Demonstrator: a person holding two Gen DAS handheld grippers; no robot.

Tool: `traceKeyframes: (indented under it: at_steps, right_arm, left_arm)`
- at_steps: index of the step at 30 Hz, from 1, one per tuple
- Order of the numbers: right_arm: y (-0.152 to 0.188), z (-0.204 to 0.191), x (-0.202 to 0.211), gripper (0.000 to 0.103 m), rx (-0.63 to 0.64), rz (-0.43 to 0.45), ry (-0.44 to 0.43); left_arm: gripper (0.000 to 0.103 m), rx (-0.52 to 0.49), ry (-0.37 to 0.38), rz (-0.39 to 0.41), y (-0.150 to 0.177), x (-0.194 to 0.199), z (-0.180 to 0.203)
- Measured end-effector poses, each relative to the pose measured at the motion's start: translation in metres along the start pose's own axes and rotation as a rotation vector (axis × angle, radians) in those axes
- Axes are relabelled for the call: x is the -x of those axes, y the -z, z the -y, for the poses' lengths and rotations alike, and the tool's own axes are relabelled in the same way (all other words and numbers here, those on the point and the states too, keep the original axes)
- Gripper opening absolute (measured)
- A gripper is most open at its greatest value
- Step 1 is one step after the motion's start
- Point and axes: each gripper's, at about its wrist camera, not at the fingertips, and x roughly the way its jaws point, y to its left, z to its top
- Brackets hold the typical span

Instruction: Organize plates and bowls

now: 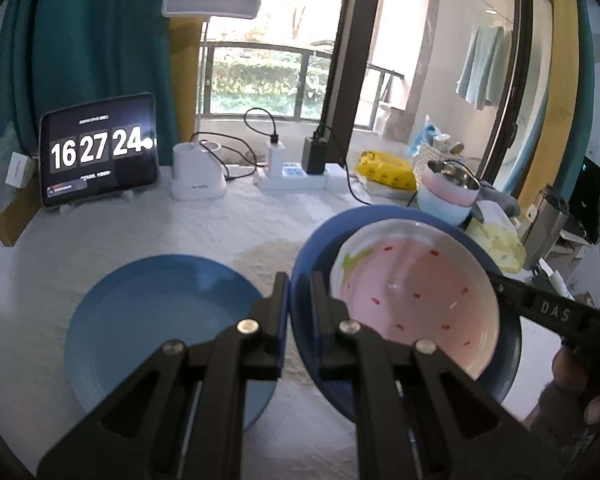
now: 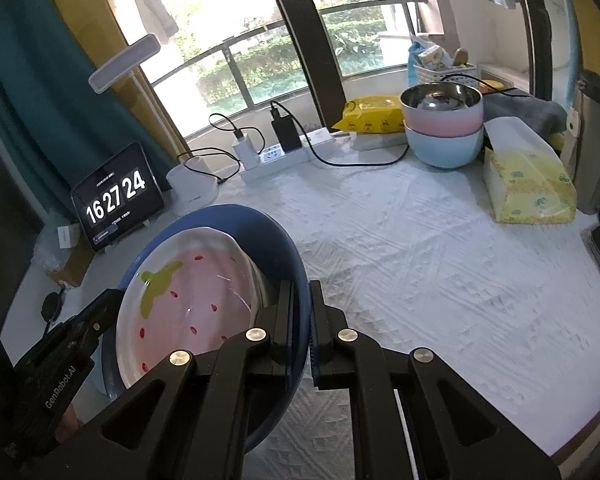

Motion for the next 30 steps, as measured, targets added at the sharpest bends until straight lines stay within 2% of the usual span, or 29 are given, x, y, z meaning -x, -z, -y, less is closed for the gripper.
traceKeyframes:
  at_steps: [21,30]
  right_arm:
    - [-0.003,-0.056,-0.020,0.009,0.056,-0.023,-0.039]
    - [-0.008,-0.075,-0.018,0.009,0.068,-0.015,-0.049]
  left_arm:
    - [0.008,0.071,-0.044,0.038,-0.004,0.018,-0.052]
    - [0.008,0.094,-0.039,0.068,-0.010,0.028,-0.069]
